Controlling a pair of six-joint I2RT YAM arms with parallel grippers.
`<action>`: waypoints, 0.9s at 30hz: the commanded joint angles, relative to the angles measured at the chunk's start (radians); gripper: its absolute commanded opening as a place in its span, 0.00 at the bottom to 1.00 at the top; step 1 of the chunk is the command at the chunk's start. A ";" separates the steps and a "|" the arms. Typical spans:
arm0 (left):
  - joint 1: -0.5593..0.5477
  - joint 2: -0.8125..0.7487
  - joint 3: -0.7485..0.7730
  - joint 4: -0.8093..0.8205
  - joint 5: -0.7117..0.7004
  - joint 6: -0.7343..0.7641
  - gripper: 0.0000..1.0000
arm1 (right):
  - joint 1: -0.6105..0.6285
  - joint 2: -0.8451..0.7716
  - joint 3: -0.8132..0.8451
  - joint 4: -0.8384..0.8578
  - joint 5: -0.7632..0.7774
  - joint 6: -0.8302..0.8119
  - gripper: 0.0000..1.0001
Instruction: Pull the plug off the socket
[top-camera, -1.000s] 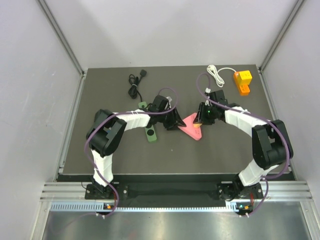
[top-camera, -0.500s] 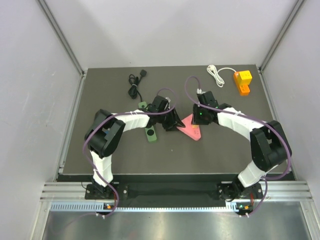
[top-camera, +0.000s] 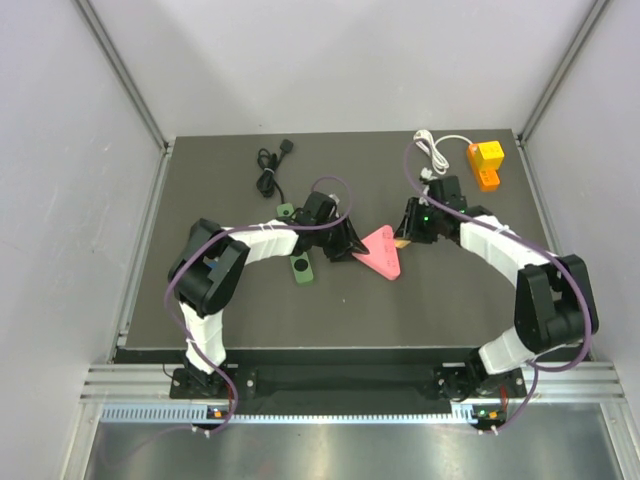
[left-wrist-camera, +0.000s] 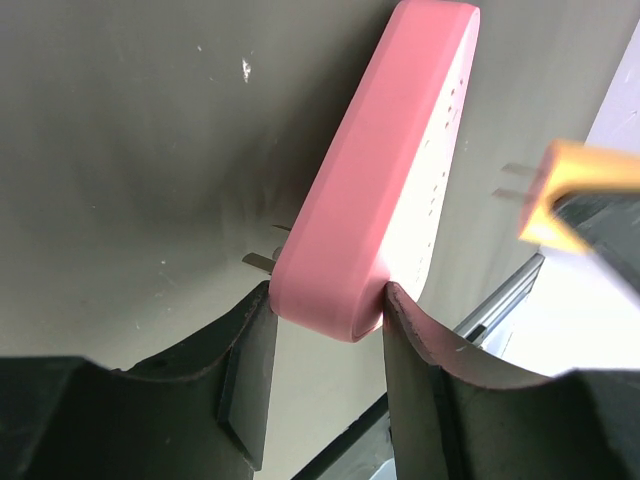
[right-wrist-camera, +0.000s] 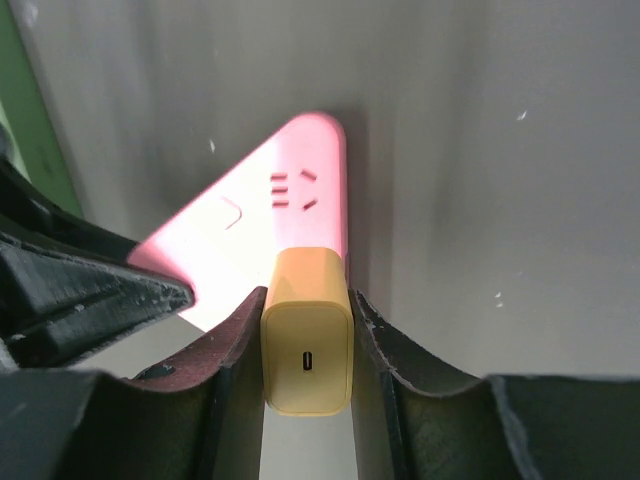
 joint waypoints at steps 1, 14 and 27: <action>0.018 0.031 -0.054 -0.201 -0.222 0.069 0.00 | 0.096 -0.038 0.070 -0.068 0.185 -0.064 0.00; 0.016 -0.012 -0.053 -0.183 -0.202 0.156 0.00 | -0.103 -0.144 -0.067 -0.173 0.330 0.007 0.00; 0.018 -0.019 -0.033 -0.172 -0.165 0.192 0.51 | -0.323 -0.223 -0.281 -0.085 -0.125 -0.044 0.17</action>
